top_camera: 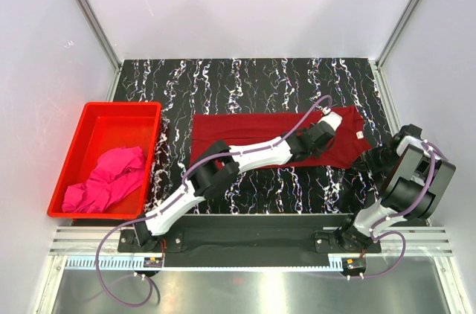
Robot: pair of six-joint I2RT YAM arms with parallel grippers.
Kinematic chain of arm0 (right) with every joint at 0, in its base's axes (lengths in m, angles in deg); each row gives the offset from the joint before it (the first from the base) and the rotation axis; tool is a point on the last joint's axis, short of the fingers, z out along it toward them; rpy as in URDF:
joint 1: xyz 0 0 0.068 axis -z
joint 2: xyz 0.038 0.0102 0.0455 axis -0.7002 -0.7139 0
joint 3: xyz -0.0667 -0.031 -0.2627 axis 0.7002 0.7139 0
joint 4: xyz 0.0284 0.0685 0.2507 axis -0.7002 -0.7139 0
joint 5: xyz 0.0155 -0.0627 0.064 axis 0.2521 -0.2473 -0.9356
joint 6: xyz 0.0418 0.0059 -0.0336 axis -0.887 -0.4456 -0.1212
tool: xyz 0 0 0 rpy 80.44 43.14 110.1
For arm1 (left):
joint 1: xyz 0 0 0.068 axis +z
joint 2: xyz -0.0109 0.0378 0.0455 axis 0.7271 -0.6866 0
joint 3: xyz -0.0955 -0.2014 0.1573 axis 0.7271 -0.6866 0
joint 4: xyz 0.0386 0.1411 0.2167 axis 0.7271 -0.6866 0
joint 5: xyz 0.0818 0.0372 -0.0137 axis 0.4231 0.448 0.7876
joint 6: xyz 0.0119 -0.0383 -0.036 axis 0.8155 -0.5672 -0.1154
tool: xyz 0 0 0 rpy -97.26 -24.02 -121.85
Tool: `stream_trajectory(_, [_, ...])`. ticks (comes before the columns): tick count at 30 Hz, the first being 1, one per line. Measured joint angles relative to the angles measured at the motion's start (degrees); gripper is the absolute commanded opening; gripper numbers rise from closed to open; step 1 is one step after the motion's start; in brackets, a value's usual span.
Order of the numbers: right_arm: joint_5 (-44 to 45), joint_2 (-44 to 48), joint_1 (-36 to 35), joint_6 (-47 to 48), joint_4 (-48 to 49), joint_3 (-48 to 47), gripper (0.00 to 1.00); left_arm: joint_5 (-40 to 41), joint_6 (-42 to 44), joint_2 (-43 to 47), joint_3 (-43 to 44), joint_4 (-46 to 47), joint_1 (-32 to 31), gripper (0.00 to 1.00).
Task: Fold and stack the t-shirts
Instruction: Fold the tshirt
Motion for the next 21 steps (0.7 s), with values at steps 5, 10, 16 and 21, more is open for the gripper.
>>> stream_trajectory(5, [0.0,0.0,0.0,0.1,0.0,0.0,0.0,0.0,0.5,0.0,-0.2,0.2,0.0,0.03])
stream_trajectory(10, [0.4,0.0,0.0,0.8,-0.8,-0.9,0.0,0.2,0.6,1.1,-3.4,0.6,0.1,0.0])
stream_trajectory(16, [1.7,-0.1,0.0,1.9,-3.3,-5.3,0.0,0.9,0.9,4.6,-8.2,0.2,0.3,0.0])
stream_trajectory(21, [2.0,-0.2,0.0,2.6,-4.1,-8.0,0.0,1.5,0.8,9.0,-10.3,-0.7,0.9,0.02])
